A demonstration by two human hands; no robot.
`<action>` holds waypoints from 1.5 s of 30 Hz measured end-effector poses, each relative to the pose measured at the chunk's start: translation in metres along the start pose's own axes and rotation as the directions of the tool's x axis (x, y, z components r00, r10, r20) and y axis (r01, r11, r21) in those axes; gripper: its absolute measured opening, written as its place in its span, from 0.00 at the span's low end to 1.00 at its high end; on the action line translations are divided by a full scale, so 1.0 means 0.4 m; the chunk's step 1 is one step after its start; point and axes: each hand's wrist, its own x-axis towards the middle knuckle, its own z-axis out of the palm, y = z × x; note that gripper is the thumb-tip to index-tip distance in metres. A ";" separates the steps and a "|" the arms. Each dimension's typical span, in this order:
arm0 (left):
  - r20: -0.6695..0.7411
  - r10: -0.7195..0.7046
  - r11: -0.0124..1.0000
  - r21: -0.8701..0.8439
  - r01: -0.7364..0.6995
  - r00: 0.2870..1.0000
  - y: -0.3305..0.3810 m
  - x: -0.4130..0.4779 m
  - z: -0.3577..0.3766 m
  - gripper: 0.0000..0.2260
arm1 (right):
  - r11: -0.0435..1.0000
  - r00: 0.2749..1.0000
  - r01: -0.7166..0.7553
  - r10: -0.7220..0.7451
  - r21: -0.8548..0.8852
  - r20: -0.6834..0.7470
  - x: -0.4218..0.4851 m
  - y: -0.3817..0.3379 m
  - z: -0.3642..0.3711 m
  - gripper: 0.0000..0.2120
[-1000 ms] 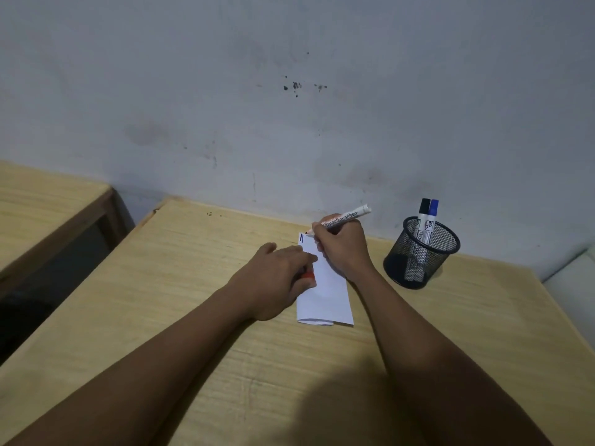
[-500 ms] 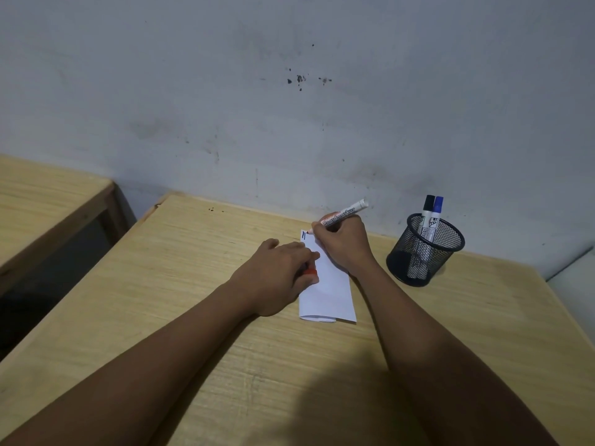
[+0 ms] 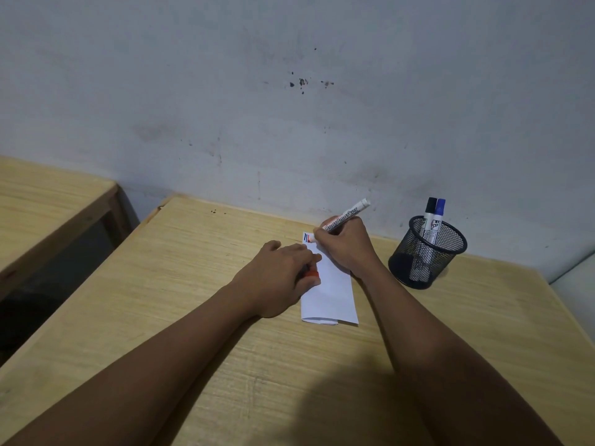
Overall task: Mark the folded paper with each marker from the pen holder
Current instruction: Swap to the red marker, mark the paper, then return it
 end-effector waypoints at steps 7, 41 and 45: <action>0.011 -0.023 0.999 -0.028 0.023 1.000 -0.002 0.001 0.005 0.12 | 0.976 0.997 -0.069 0.076 0.206 -0.026 -0.006 -0.006 -0.005 0.05; -0.508 -0.052 0.943 -0.310 -0.126 0.860 0.498 -0.023 -0.425 0.08 | 0.819 0.935 0.355 -0.315 0.450 -0.164 -0.451 -0.426 -0.478 0.08; -0.529 0.022 0.958 -0.233 -0.170 0.848 0.511 -0.018 -0.438 0.08 | 0.842 0.940 0.341 -0.310 0.417 -0.143 -0.456 -0.430 -0.478 0.10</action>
